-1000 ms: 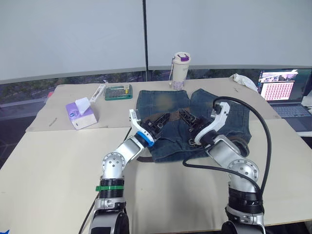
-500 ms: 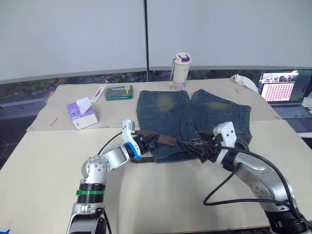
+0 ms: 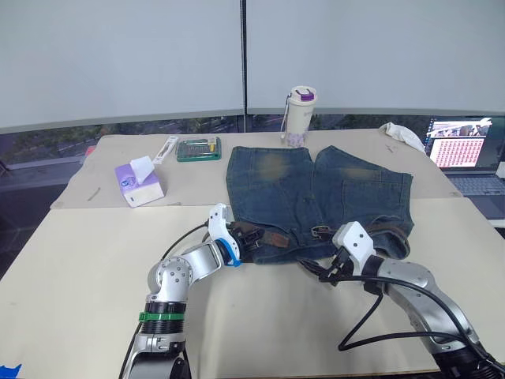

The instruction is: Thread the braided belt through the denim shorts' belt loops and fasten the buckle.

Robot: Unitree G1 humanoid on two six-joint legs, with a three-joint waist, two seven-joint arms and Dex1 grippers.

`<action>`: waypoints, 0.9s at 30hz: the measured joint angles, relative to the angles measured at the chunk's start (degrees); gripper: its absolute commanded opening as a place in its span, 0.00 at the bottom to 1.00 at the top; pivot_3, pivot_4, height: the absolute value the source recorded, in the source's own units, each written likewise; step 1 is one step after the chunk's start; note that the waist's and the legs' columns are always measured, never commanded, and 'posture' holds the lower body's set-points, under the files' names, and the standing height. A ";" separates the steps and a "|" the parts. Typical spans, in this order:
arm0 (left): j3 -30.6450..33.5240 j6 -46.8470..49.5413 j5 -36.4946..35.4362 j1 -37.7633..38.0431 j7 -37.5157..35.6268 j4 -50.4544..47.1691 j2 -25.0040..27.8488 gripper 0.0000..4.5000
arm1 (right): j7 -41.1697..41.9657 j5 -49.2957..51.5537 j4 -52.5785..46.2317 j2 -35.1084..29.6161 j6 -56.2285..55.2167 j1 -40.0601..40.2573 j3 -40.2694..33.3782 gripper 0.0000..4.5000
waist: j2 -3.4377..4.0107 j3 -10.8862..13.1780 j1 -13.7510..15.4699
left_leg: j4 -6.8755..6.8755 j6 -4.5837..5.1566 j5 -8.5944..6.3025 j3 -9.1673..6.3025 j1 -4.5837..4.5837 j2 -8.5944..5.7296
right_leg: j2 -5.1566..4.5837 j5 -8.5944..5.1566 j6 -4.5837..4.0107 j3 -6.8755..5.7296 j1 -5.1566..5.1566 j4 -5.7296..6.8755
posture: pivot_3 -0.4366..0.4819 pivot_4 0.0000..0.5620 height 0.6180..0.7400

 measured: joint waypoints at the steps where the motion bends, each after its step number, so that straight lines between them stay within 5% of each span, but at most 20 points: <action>1: 0.15 0.00 0.20 -0.25 0.38 0.33 -0.44 0.00 | 0.02 -0.23 0.01 0.08 0.00 0.00 0.00 0.99 | -0.01 0.01 -0.02 | 0.00 -0.01 0.00 0.00 0.00 0.00 | 0.01 0.00 0.00 0.00 0.00 0.00 | 0.48 0.27 1.00; 16: -0.67 -0.04 6.85 -3.46 3.04 5.19 -7.05 0.00 | -0.29 -3.34 -0.04 0.46 3.25 1.93 -0.11 0.99 | -0.33 0.20 0.22 | 0.00 -0.02 0.00 0.01 -0.01 0.00 | 0.01 0.00 0.00 0.00 0.02 -0.02 | 0.48 0.27 1.00; 27: 1.68 -0.82 5.95 -1.36 -7.26 1.07 -0.10 0.00 | 3.58 -8.03 2.52 -8.72 1.50 1.93 -4.00 0.99 | -0.30 0.23 -0.03 | 0.00 -0.04 0.01 0.02 0.01 0.02 | 0.05 0.00 0.00 -0.03 0.01 -0.01 | 0.48 0.27 1.00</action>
